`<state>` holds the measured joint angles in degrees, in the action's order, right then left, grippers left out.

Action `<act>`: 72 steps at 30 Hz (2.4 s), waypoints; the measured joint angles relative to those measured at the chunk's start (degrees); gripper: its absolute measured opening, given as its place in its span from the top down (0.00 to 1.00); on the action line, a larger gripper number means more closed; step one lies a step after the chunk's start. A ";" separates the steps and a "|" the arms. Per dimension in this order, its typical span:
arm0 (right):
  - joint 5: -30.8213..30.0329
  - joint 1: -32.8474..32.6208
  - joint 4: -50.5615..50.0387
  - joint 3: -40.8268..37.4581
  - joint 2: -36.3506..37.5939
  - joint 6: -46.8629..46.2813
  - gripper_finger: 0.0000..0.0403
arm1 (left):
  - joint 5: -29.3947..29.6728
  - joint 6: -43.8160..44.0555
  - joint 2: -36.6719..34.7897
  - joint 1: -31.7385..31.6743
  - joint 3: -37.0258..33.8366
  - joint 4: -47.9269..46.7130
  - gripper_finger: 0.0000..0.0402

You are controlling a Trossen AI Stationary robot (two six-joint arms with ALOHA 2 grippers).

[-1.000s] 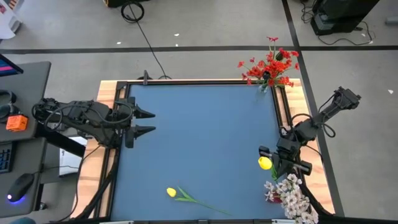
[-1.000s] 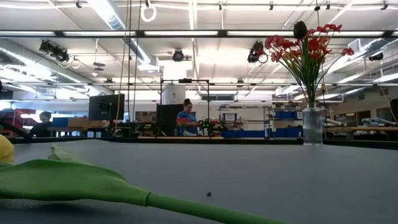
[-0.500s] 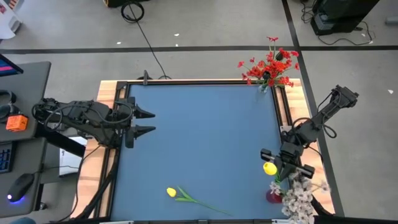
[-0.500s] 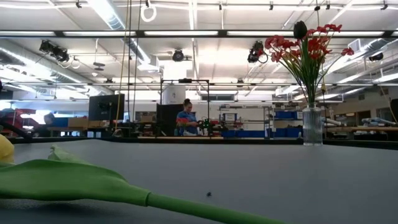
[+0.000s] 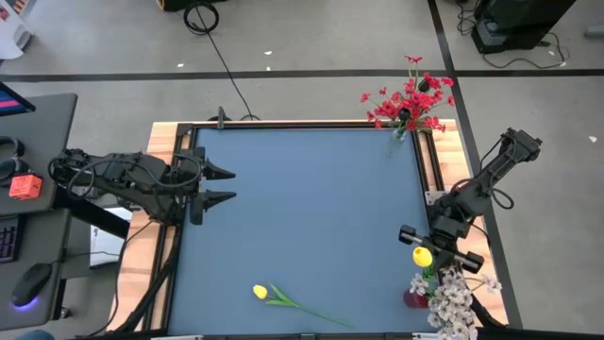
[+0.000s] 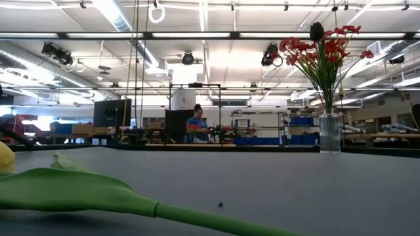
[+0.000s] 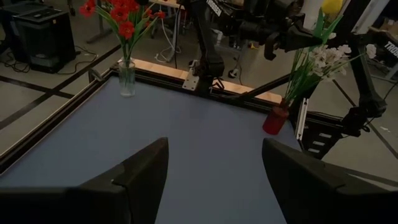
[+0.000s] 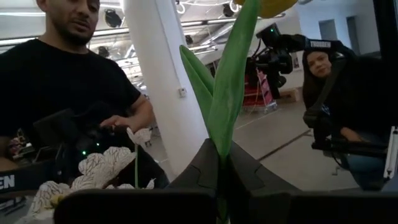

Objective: Sort flowers into vase by color
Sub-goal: Put the top yellow flower into the red vase

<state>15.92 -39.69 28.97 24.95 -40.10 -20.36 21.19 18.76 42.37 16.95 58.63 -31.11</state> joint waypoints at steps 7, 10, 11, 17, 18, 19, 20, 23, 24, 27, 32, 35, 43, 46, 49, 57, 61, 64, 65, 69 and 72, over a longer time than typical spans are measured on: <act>0.66 -0.99 -0.35 0.00 -0.02 -0.68 0.96 | 0.00 0.00 0.00 0.02 0.02 0.00 0.34; 0.71 -1.13 -0.35 0.00 0.01 -2.69 0.96 | 0.02 0.00 -0.02 0.02 0.02 0.02 0.34; 0.80 -1.13 -0.35 0.00 0.02 -3.14 0.96 | 0.01 0.01 0.00 0.00 0.01 0.02 0.34; 1.75 -1.13 -0.60 0.00 0.20 -3.45 0.96 | 0.02 0.02 0.00 0.00 0.00 0.01 0.34; 1.74 -1.13 -0.60 0.00 0.42 -3.46 0.96 | 0.00 0.01 0.00 0.01 0.00 0.01 0.34; 1.73 -1.13 -0.50 0.00 0.60 -3.48 0.96 | 0.01 0.00 -0.02 0.01 0.02 0.02 0.34; 1.73 -1.13 -0.47 0.02 0.84 -3.49 0.96 | 0.00 0.00 0.00 0.00 0.02 0.02 0.34; 1.70 -1.13 -0.50 0.02 1.58 -3.69 0.96 | 0.01 0.00 -0.01 0.00 0.00 0.02 0.34; 1.69 -1.13 -0.50 0.02 1.88 -3.69 0.96 | 0.00 0.00 0.00 0.00 0.01 0.00 0.34; 1.73 -1.13 -0.50 0.02 2.08 -3.69 0.96 | 0.00 0.02 0.00 0.00 0.00 0.00 0.34; 1.73 -1.21 -2.70 0.02 1.98 -3.15 0.96 | 0.00 0.01 0.00 0.01 0.00 0.00 0.34; 1.73 -1.21 -2.75 0.02 1.86 -2.12 0.96 | 0.00 0.00 -0.01 0.01 0.01 0.00 0.34; 4.51 -1.21 -4.11 0.02 1.86 -0.74 0.96 | 0.00 0.01 0.00 0.00 0.00 0.02 0.34; 5.92 -1.21 -4.32 0.02 1.86 0.68 0.96 | 0.00 0.02 -0.02 0.01 0.00 0.02 0.34; 7.36 -1.21 -5.47 0.04 1.86 2.10 0.96 | 0.00 0.00 -0.02 0.00 0.00 0.01 0.34; 9.53 -1.19 -10.16 0.04 1.86 4.07 0.93 | 0.02 0.00 -0.02 0.00 0.02 0.02 0.34; 10.22 -1.17 -10.99 0.04 1.86 5.03 0.93 | 0.01 0.01 0.00 0.00 0.02 0.02 0.34; 11.30 -1.17 -12.58 0.04 1.84 5.55 0.93 | 0.02 0.00 -0.01 0.01 0.00 0.00 0.34; 11.64 -1.17 -13.06 0.04 1.85 5.58 0.93 | 0.02 0.00 -0.02 0.02 0.02 0.00 0.34; 13.07 -1.19 -13.39 0.04 1.86 5.82 0.93 | 0.01 0.00 0.00 0.02 0.02 0.00 0.34; 13.75 -1.17 -13.65 0.04 1.86 6.88 0.93 | 0.00 0.00 -0.02 0.00 0.02 0.02 0.34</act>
<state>29.67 -40.86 15.31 24.99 -38.24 -13.48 21.19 18.76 42.35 16.95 58.65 -31.09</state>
